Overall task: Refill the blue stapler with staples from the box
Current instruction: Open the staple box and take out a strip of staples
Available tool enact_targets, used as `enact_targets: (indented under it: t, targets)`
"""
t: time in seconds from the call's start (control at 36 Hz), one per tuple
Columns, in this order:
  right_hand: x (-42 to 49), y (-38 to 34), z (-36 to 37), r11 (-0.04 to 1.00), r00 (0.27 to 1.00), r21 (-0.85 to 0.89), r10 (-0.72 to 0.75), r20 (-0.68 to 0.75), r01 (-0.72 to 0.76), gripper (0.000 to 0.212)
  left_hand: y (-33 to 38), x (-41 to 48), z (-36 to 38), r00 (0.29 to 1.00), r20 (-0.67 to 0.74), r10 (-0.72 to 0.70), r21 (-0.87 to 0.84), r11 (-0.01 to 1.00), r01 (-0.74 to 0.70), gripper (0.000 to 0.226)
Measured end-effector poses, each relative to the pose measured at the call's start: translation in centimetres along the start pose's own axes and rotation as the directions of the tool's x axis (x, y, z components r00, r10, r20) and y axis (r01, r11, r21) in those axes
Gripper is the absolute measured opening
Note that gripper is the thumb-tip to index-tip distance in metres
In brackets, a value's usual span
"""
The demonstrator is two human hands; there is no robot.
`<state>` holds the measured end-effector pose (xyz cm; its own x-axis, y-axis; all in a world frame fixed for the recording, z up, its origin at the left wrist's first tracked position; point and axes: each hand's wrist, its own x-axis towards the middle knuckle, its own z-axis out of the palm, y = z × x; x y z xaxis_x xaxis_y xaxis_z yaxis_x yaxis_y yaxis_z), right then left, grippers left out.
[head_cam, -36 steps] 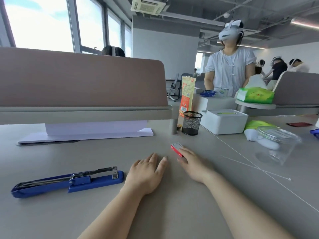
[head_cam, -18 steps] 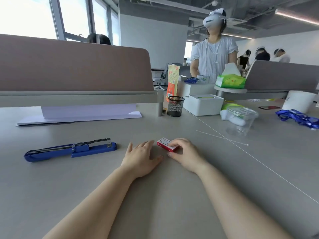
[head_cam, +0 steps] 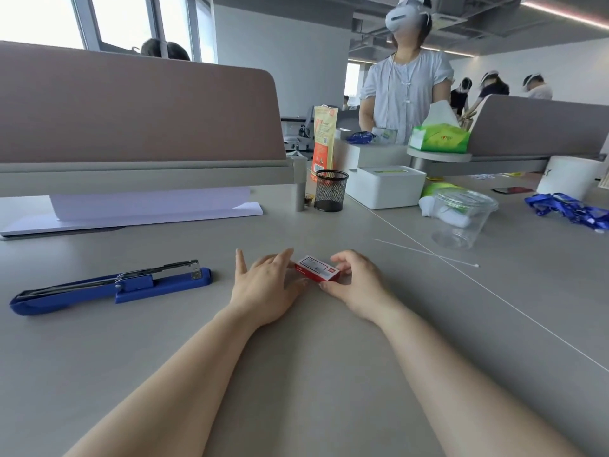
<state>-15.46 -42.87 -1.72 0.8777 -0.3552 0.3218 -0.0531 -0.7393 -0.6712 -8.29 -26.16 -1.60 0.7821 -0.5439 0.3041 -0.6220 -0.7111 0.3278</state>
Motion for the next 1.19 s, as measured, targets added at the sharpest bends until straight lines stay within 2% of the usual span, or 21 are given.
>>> enact_targets:
  t: [0.25, 0.42, 0.69, 0.89, 1.19]
  targets:
    - [0.0, 0.1, -0.1, 1.0, 1.0, 0.028, 0.005, 0.019, -0.006, 0.05, -0.1, 0.0, 0.1, 0.999, -0.034, -0.005, -0.052, 0.999, 0.003, 0.054]
    - [-0.1, 0.1, -0.4, 0.997, 0.999, 0.078, 0.024, 0.048, -0.028, 0.047, 0.0, -0.2, 0.2, 1.0, -0.026, 0.013, 0.01, 1.0, -0.013, 0.052]
    - [-0.6, -0.4, -1.2, 0.981, 0.986, 0.19, -0.001, 0.167, -0.031, 0.051, 0.3, -0.3, -0.3, 0.999, -0.029, -0.04, -0.027, 0.999, 0.04, 0.069]
    - [-0.3, -0.1, -1.5, 0.986, 0.977, 0.155, 0.021, 0.214, -0.055, 0.046, 0.4, -0.6, -0.5, 0.997, 0.028, 0.076, -0.024, 0.997, -0.075, 0.051]
    - [-0.2, 0.4, -2.9, 0.999, 0.982, 0.041, -0.006, 0.191, -0.002, 0.035, 0.3, -0.7, -0.7, 0.996, -0.016, 0.085, -0.045, 0.995, -0.086, 0.047]
